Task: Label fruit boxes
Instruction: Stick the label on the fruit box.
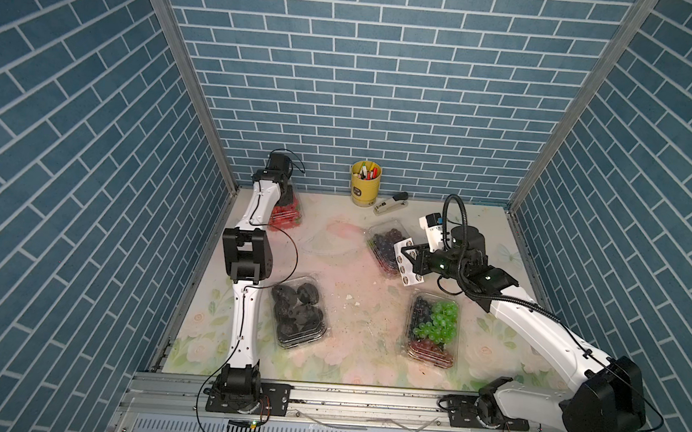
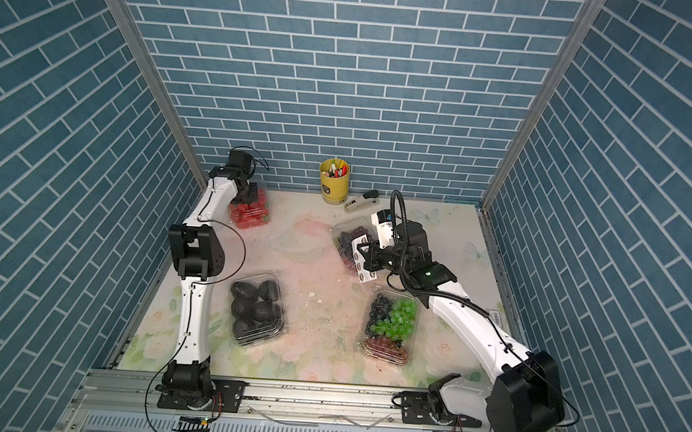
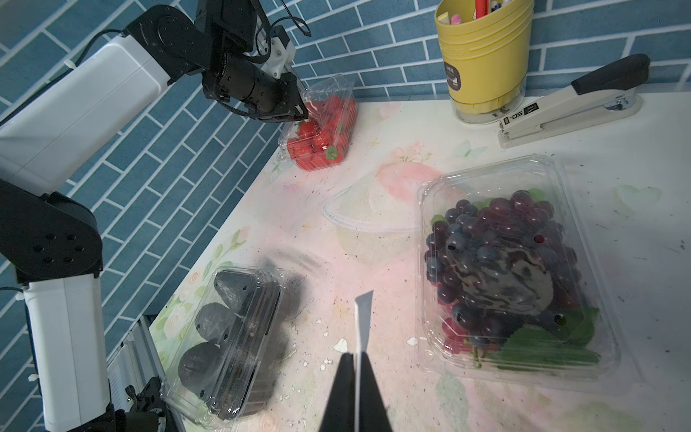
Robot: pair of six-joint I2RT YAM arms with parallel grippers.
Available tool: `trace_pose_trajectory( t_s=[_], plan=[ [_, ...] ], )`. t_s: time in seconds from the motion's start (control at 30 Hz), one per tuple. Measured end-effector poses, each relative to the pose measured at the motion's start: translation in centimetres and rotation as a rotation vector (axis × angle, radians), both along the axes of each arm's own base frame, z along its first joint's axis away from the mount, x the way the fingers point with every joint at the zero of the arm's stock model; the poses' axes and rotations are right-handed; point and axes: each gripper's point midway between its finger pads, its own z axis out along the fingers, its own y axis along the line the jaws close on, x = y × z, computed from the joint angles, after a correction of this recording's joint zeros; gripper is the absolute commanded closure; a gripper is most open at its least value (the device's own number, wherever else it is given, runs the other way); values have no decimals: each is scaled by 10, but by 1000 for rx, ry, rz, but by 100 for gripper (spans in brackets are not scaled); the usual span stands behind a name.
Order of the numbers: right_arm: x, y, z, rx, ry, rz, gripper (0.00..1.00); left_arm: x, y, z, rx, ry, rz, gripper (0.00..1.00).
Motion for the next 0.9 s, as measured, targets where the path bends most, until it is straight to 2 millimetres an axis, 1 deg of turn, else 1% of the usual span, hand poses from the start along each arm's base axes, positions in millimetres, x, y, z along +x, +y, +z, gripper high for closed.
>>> trace_pose_trajectory(
  t_s=[0.5,0.77,0.83,0.9],
  plan=[
    [0,0,-1,-1,2,0,100,7,-17,0,-108,-29,-52,80],
    [0,0,-1,-1,3,0,100,10,-22,1,-158,-46,-59,81],
    [0,0,-1,-1,3,0,100,9,-23,3,-168,-50,-59,79],
    [0,0,-1,-1,3,0,100,4,-24,8,-176,-53,-57,75]
  ],
)
